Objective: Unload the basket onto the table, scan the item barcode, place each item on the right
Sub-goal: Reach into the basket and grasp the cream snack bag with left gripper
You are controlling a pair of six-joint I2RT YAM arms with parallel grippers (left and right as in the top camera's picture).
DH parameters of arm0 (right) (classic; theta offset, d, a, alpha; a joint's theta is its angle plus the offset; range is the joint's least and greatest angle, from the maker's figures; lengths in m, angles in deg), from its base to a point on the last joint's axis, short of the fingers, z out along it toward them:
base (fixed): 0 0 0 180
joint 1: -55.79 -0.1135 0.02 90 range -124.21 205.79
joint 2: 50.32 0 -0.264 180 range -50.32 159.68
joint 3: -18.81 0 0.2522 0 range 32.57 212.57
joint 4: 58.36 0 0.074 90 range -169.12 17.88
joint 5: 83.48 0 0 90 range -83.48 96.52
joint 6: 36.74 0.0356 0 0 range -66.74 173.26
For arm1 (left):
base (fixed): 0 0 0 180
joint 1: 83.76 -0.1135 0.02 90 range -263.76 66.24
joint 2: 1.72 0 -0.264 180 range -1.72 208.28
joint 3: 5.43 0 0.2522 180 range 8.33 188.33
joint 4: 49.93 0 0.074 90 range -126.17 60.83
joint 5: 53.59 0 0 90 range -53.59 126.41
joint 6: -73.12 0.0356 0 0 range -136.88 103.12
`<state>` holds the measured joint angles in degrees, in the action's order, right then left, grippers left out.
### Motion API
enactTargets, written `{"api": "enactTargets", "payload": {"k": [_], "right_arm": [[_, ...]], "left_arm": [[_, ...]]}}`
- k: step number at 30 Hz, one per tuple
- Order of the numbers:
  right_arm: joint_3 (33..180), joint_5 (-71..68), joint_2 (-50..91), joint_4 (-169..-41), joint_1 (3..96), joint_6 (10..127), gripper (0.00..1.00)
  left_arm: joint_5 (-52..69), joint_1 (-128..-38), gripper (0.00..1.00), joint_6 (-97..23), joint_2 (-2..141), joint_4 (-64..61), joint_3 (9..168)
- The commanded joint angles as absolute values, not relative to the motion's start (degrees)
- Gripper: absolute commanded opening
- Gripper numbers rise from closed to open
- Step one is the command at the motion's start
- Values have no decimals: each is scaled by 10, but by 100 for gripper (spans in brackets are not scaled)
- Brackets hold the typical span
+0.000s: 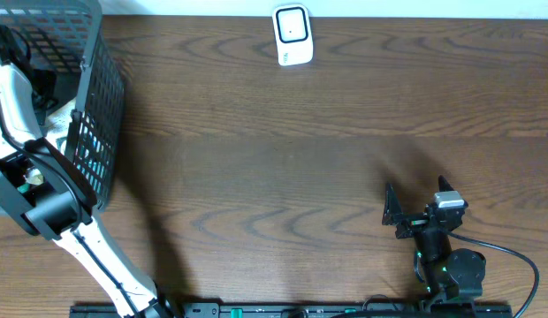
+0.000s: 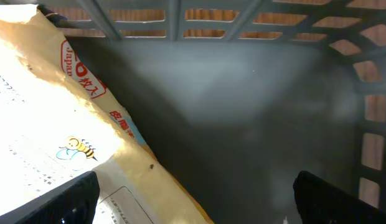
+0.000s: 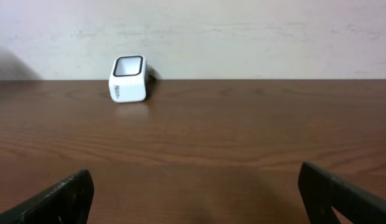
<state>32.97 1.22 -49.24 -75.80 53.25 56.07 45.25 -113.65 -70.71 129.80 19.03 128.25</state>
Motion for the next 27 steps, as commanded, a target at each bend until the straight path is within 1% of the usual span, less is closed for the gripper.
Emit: {"api": "enactTargets", "payload": {"k": [1, 10, 19, 25, 27], "right_arm": [[329, 15, -494, -760, 527, 568, 99], [329, 15, -494, -760, 527, 569, 99], [329, 15, -494, -760, 527, 568, 99], [329, 15, -494, -760, 527, 568, 99], [329, 15, -494, -760, 527, 568, 99]], "left_arm": [[468, -1135, 98, -717, 1316, 195, 1270], [461, -1135, 98, -720, 1316, 230, 1252], [461, -1135, 98, -706, 1229, 241, 1257], [431, -1134, 98, -706, 1225, 265, 1248], [433, -1132, 98, -706, 1225, 247, 1226]]}}
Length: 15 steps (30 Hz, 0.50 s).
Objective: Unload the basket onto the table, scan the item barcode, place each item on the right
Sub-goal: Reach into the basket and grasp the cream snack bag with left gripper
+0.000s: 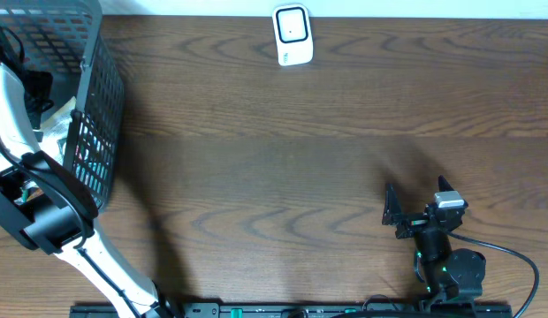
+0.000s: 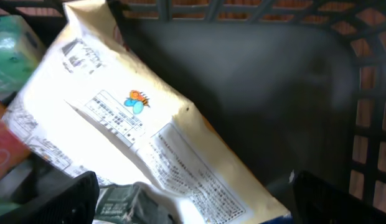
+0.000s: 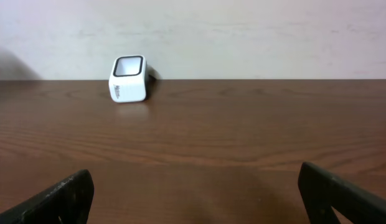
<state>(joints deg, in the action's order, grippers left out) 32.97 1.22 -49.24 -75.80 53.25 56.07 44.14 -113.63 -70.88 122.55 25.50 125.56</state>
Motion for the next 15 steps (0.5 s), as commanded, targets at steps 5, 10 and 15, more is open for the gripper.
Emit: {"api": "enactTargets", "payload": {"k": [5, 10, 15], "right_arm": [[329, 15, -494, -760, 527, 568, 99], [329, 15, -494, -760, 527, 569, 99], [329, 15, -494, -760, 527, 568, 99]], "left_arm": [[433, -1133, 98, -719, 1226, 165, 1151], [433, -1133, 98, -719, 1226, 116, 1106], [433, -1133, 75, -718, 1226, 112, 1077]]}}
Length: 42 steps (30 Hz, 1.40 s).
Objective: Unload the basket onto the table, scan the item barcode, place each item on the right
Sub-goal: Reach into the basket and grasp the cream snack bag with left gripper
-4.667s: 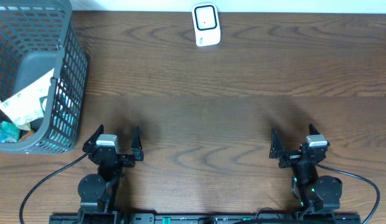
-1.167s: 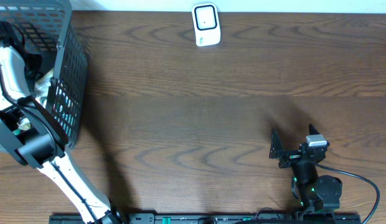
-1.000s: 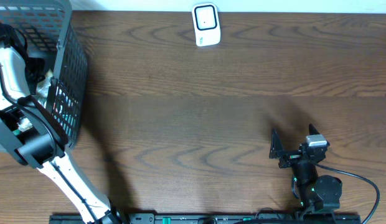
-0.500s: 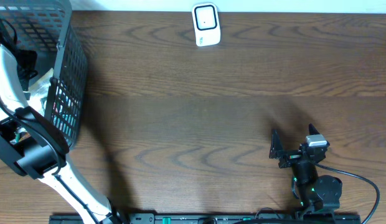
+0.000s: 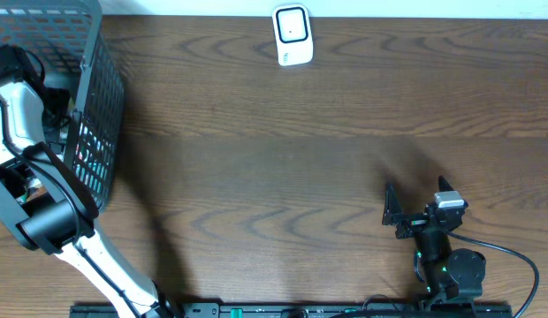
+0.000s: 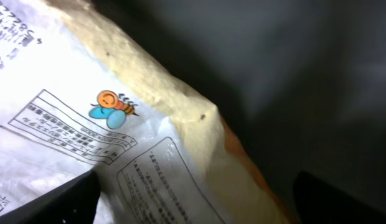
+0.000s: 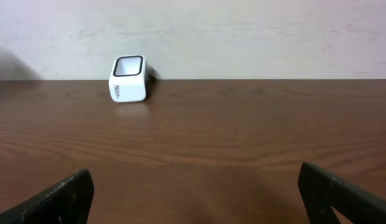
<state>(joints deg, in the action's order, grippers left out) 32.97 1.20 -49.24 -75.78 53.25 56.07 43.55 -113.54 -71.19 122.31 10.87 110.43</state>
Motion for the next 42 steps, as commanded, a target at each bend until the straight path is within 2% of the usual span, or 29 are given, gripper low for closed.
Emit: {"api": "enactTargets", "payload": {"k": [1, 3, 5, 11, 21, 22, 24, 25, 27, 38, 42], "right_arm": [[329, 15, -494, -760, 527, 568, 99], [329, 15, -494, -760, 527, 569, 99], [329, 15, -494, -760, 527, 568, 99], [329, 15, -494, -760, 527, 568, 99], [329, 15, -494, -760, 527, 569, 99], [329, 15, -494, -760, 527, 568, 99], [329, 15, -494, -760, 527, 569, 99], [329, 15, -494, -760, 527, 568, 99], [329, 15, -494, -760, 527, 569, 99], [329, 15, -494, -760, 527, 568, 99], [329, 15, -494, -760, 527, 568, 99]], "left_arm": [[433, -1133, 51, -718, 1226, 112, 1074], [433, -1133, 32, -718, 1226, 113, 1070], [433, -1133, 7, -703, 1226, 111, 1070], [429, -1134, 7, -643, 1175, 109, 1089], [437, -1134, 7, -615, 937, 45, 1090], [438, -1134, 25, -615, 924, 46, 1090], [437, -1134, 74, -615, 923, 47, 1089], [438, -1134, 86, -615, 926, 49, 1088], [438, -1134, 99, -615, 936, 48, 1082], [437, -1134, 98, -624, 1099, 39, 1079], [437, -1134, 98, -528, 1149, 34, 1079]]}}
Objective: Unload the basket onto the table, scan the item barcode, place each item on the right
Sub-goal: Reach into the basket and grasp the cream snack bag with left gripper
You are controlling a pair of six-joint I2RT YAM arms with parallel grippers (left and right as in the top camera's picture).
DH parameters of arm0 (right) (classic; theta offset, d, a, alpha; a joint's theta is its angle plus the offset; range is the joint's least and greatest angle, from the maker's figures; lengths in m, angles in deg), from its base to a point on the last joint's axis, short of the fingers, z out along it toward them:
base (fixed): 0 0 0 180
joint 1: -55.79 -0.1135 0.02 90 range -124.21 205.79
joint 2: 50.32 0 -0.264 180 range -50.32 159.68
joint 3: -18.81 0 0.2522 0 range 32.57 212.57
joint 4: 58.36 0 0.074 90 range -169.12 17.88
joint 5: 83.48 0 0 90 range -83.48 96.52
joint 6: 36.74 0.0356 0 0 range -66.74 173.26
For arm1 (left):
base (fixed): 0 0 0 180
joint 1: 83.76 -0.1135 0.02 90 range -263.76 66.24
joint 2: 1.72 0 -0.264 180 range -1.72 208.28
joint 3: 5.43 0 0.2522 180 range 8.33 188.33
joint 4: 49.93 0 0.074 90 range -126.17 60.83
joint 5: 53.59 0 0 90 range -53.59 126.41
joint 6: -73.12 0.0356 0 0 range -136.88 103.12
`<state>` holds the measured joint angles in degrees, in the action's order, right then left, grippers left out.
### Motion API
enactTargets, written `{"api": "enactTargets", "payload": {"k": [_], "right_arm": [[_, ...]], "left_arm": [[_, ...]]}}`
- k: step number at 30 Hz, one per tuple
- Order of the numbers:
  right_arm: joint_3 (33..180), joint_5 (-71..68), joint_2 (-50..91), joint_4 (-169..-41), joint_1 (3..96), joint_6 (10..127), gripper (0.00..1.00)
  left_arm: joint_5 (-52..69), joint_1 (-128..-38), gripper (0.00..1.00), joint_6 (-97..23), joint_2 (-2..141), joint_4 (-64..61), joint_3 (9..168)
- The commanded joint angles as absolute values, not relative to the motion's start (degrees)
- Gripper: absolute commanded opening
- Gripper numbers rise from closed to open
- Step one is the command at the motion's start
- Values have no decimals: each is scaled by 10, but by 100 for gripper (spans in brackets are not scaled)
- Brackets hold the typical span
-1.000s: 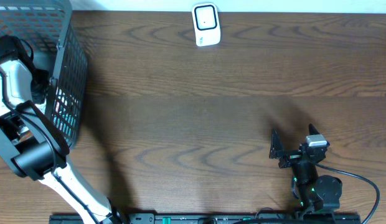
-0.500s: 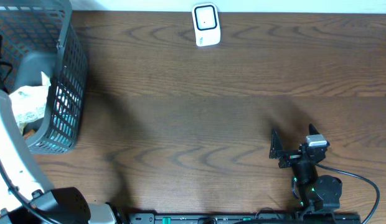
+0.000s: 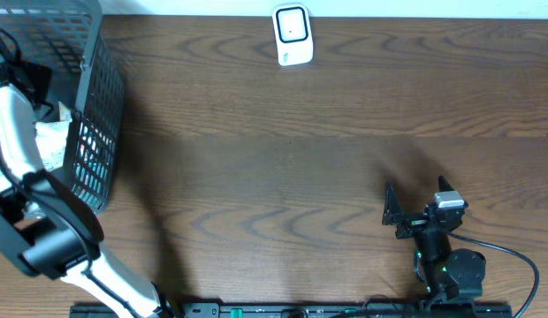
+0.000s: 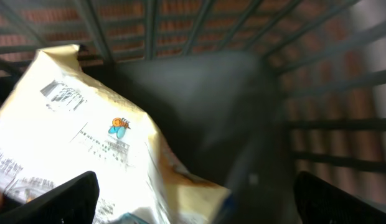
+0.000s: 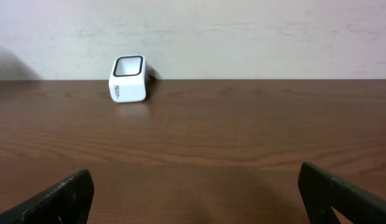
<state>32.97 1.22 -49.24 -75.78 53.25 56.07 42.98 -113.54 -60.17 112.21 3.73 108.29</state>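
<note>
A pale yellow and white packet (image 4: 87, 143) with a small bee logo and printed labels lies inside the black wire basket (image 4: 180, 25). My left gripper (image 4: 196, 208) is down in the basket above the packet's right end, open, its fingers (image 4: 56, 199) wide apart and holding nothing. The view there is blurred. In the overhead view the basket (image 3: 97, 88) sits at the far left with the packet (image 3: 53, 141) showing pale inside. The white barcode scanner (image 3: 292, 35) stands at the table's far edge. My right gripper (image 5: 196, 199) rests open near the front edge, facing the scanner (image 5: 127, 79).
The basket's mesh walls close in around my left arm. A bit of blue-green packaging (image 4: 134, 218) shows at the bottom of the left wrist view. A white wall (image 5: 243, 37) runs behind the table's far edge.
My left wrist has drawn back from a close view of the packet. The basket walls and the packet's top corner now show. The right arm has not moved.
My open left gripper was first low in the basket beside the packet. Then it stood farther off, with the whole packet and other items showing, then close over the bee logo, and now back again. The packet stays in the basket. The right gripper stayed still.
</note>
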Motion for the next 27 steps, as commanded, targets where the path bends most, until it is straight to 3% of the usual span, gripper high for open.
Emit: {"api": "enactTargets", "payload": {"k": [1, 16, 19, 20, 21, 22, 27], "right_arm": [[329, 15, -494, -760, 527, 568, 99], [329, 15, -494, -760, 527, 568, 99], [329, 15, -494, -760, 527, 568, 99], [329, 15, -494, -760, 527, 569, 99], [329, 15, -494, -760, 527, 568, 99], [329, 15, -494, -760, 527, 568, 99], [329, 15, -494, -760, 527, 568, 99]], "left_arm": [[437, -1134, 98, -491, 1161, 34, 1079], [419, -1124, 97, -488, 1244, 66, 1075], [413, -1124, 69, -488, 1258, 77, 1075], [413, -1124, 53, -488, 1260, 84, 1075], [413, -1124, 21, -488, 1261, 90, 1075], [413, -1124, 8, -488, 1260, 92, 1075], [413, -1124, 7, -489, 1227, 102, 1079]]}}
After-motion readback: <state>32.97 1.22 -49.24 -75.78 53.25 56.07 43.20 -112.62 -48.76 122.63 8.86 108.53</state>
